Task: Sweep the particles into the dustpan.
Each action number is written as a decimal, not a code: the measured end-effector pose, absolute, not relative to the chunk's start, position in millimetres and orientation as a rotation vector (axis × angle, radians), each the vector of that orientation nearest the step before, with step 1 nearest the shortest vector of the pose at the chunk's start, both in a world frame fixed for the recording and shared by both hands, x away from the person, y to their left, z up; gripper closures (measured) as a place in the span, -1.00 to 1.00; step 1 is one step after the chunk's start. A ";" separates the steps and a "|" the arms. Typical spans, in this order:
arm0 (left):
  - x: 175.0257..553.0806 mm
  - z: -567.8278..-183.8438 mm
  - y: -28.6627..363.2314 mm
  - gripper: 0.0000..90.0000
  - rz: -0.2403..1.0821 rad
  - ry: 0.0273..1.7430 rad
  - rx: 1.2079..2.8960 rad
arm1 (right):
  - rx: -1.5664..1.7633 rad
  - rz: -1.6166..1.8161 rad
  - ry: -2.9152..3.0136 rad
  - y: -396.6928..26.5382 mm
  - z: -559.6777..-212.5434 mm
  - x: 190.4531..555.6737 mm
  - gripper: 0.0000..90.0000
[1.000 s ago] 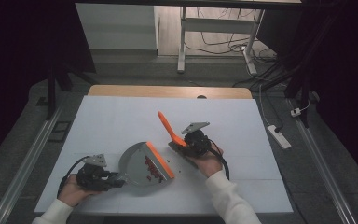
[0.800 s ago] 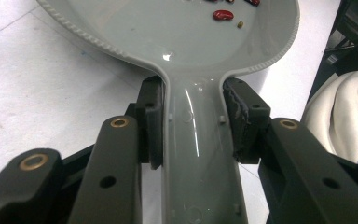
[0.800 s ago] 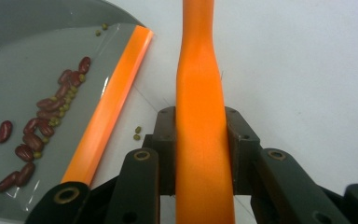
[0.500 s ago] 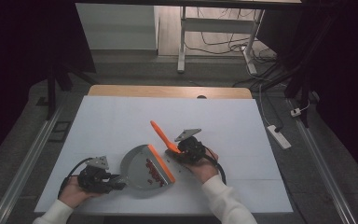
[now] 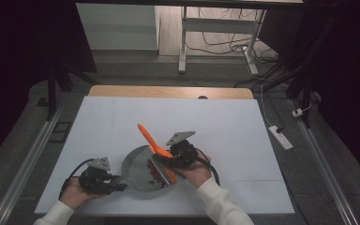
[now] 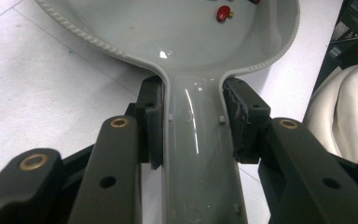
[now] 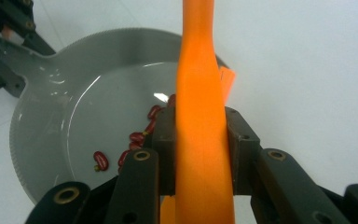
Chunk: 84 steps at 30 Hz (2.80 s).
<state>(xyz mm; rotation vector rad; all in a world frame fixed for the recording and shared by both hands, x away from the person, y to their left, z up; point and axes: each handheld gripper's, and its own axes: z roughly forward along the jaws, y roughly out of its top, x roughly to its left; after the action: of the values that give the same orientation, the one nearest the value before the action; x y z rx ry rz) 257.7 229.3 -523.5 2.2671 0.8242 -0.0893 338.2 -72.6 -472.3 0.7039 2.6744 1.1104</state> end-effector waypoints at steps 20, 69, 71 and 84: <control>257.5 -523.7 228.8 0.37 -0.088 0.823 2.267 | 0.820 1.034 2.566 -115.6 -469.2 339.4 0.56; 257.5 -524.5 227.1 0.37 -0.081 0.827 2.257 | 0.858 1.142 2.577 -113.6 -464.2 306.4 0.56; 257.3 -525.0 226.8 0.37 -0.078 0.828 2.255 | 0.883 1.128 2.550 -123.5 -463.7 311.2 0.56; 253.6 -526.5 229.0 0.37 -0.036 0.805 2.197 | 0.989 1.080 2.524 -149.0 -475.7 332.7 0.56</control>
<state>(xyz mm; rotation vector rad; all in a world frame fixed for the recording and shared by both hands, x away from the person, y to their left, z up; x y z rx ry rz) 253.6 229.0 -526.5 2.1969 0.8055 -0.0356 332.7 -149.0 -475.7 0.9894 2.5242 1.0797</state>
